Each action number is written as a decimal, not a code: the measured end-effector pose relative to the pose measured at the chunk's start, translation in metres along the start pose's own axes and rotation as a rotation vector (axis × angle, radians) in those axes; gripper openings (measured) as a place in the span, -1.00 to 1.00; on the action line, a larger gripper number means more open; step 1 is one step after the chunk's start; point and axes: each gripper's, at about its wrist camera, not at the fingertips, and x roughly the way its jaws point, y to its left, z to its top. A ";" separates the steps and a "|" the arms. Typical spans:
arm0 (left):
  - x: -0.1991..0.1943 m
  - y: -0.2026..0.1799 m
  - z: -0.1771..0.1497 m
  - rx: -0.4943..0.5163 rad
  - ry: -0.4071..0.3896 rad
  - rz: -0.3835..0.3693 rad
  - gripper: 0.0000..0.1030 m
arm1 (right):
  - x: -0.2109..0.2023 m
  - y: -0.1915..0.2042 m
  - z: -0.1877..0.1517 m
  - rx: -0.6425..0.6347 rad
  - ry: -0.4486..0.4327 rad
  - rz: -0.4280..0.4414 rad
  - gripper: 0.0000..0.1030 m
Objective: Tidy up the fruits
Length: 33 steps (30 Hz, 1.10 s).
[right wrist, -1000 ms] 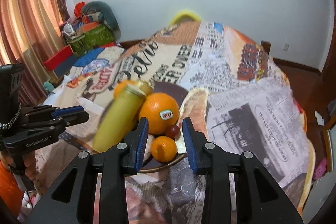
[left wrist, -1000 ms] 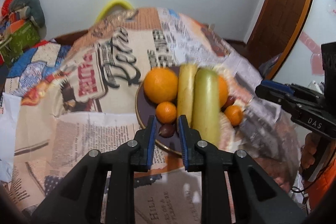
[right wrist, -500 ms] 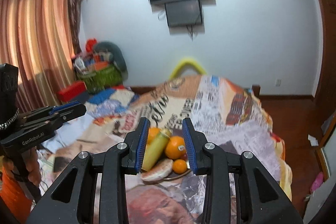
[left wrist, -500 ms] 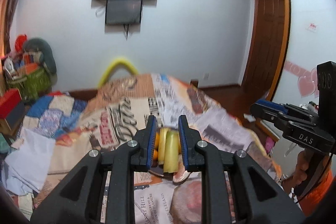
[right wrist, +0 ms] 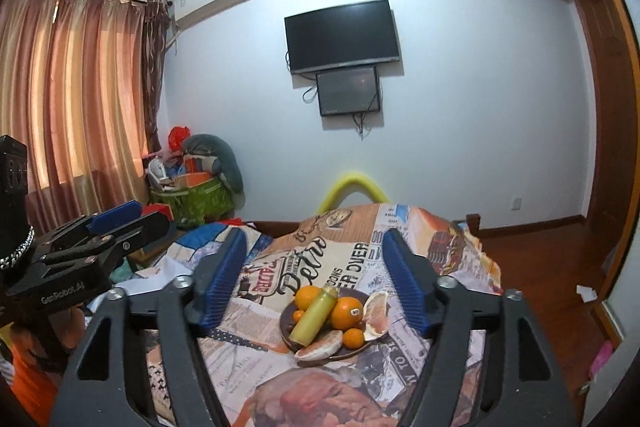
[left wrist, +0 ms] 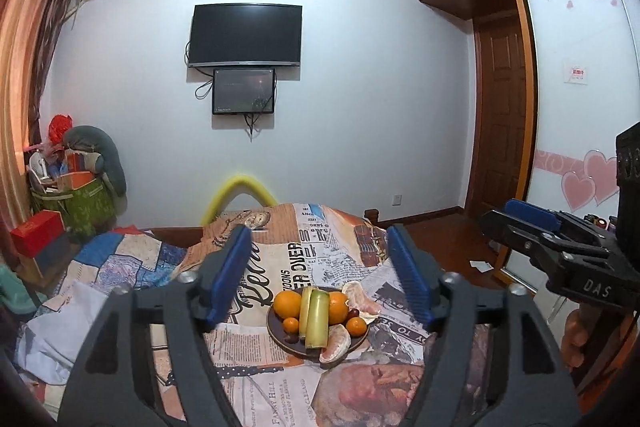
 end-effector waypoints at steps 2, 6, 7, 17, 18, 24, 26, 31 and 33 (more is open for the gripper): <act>-0.004 -0.001 -0.001 -0.003 -0.007 0.000 0.68 | 0.000 0.002 -0.001 -0.007 -0.006 -0.012 0.55; -0.012 -0.003 -0.003 -0.004 -0.017 0.005 0.84 | -0.002 0.006 -0.002 -0.005 -0.017 -0.031 0.75; -0.012 -0.003 -0.003 -0.004 -0.018 0.007 0.87 | -0.001 0.007 -0.002 -0.009 -0.017 -0.035 0.77; -0.019 -0.002 -0.007 -0.020 -0.029 0.021 0.95 | -0.012 0.008 -0.003 -0.006 -0.039 -0.071 1.00; -0.019 -0.001 -0.007 -0.022 -0.030 0.021 0.96 | -0.015 0.009 -0.006 -0.007 -0.040 -0.070 1.00; -0.020 0.000 -0.008 -0.022 -0.036 0.026 0.98 | -0.019 0.008 -0.008 -0.010 -0.043 -0.076 1.00; -0.020 0.000 -0.008 -0.024 -0.035 0.025 0.98 | -0.019 0.008 -0.008 -0.010 -0.042 -0.076 1.00; -0.019 0.000 -0.008 -0.022 -0.034 0.022 0.98 | -0.020 0.009 -0.007 -0.010 -0.042 -0.077 1.00; -0.020 0.000 -0.008 -0.022 -0.035 0.023 0.98 | -0.020 0.009 -0.007 -0.008 -0.041 -0.078 1.00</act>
